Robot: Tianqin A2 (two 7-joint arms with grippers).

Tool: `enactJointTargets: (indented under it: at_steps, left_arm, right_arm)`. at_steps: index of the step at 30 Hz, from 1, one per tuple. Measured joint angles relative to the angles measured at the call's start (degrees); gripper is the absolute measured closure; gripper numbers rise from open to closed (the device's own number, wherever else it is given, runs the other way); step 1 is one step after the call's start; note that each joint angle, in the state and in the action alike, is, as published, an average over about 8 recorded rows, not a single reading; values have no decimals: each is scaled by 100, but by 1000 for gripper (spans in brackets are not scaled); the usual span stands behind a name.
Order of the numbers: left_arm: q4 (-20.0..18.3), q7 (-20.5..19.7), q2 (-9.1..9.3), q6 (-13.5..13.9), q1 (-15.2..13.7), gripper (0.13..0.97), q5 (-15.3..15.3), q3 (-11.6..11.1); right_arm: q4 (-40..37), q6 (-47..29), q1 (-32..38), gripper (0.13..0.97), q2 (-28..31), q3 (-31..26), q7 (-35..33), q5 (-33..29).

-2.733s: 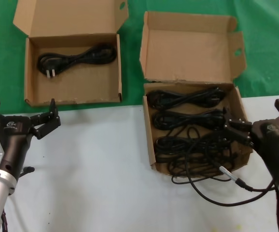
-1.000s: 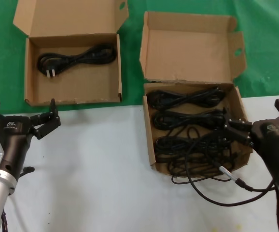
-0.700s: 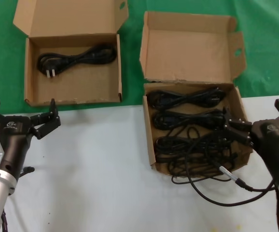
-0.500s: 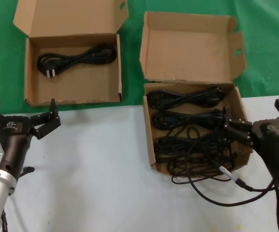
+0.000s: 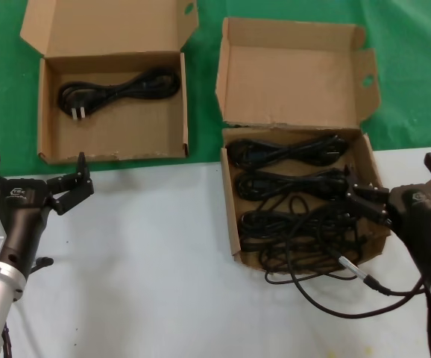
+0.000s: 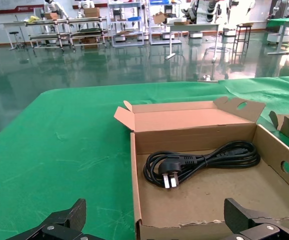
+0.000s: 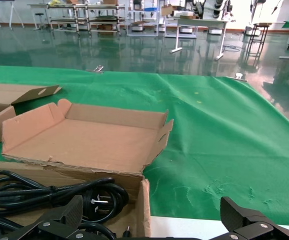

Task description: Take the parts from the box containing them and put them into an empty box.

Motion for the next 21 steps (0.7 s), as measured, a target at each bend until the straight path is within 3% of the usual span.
enactJointTargets:
  at_steps: [21]
  left_arm:
    - [0, 0, 0, 0, 0, 132, 0, 0]
  right_arm:
    - [0, 0, 0, 129, 0, 0, 0, 0]
